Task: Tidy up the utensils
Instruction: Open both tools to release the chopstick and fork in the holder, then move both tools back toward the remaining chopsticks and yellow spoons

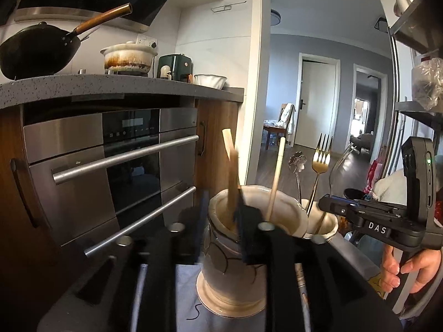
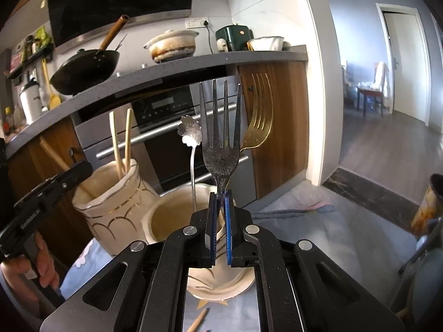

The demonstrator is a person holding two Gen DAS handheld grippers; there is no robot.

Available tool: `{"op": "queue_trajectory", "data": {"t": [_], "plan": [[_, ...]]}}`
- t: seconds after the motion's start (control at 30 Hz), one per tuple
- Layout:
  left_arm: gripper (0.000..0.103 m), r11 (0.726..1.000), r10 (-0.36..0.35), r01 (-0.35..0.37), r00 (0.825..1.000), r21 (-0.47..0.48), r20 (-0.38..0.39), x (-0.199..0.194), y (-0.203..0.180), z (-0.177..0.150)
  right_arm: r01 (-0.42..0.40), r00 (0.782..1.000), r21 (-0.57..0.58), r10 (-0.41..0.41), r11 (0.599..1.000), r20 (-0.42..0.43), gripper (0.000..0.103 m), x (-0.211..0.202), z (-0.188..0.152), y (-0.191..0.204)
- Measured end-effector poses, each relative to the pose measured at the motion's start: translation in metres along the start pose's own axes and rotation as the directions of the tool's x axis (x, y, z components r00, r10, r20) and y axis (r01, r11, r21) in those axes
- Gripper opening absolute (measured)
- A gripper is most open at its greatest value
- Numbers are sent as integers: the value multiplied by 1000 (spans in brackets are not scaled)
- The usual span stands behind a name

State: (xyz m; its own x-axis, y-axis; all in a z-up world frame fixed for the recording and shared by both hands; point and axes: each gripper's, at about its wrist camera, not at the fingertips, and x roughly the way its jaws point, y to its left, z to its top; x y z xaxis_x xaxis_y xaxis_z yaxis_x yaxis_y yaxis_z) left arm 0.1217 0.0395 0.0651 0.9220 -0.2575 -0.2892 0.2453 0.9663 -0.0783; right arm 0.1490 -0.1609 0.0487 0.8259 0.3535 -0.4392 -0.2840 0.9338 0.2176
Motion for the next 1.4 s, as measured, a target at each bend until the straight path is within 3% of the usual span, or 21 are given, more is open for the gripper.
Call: {"op": "queue_trajectory", "data": {"t": [0.07,0.33,0.53,0.6,0.77,1.1,1.4], "plan": [[44,1000,9,-9,1000,-3,15,-3,1,1,5,1000,6,-5,1000,-2,6,1,0,-1],[59,1000,15,-15,1000,-13,23,-12,5,8,29,1000,42,-29,999,8,22,-4,3,-14],[75,1000,14,-14,1000,-4,21,-25,1,4,15,999,53,-17,998,42,50,-28,-1,-20],[78,1000,14,-14,1000,1,13,-31,-2,1,9,998,53,-12,999,54,70,-38,-2,-21],[94,1000,10,-10,1000,15,9,-53,-11,-10,-17,996,72,10,997,94,95,-71,-10,-25],[98,1000,8,-7,1000,24,-25,-89,-33,-38,-8,994,107,-4,994,110,98,-115,-32,-34],[98,999,-16,20,991,28,-136,-86,-47,-70,51,999,92,-53,994,14,98,-119,-65,-51]]}}
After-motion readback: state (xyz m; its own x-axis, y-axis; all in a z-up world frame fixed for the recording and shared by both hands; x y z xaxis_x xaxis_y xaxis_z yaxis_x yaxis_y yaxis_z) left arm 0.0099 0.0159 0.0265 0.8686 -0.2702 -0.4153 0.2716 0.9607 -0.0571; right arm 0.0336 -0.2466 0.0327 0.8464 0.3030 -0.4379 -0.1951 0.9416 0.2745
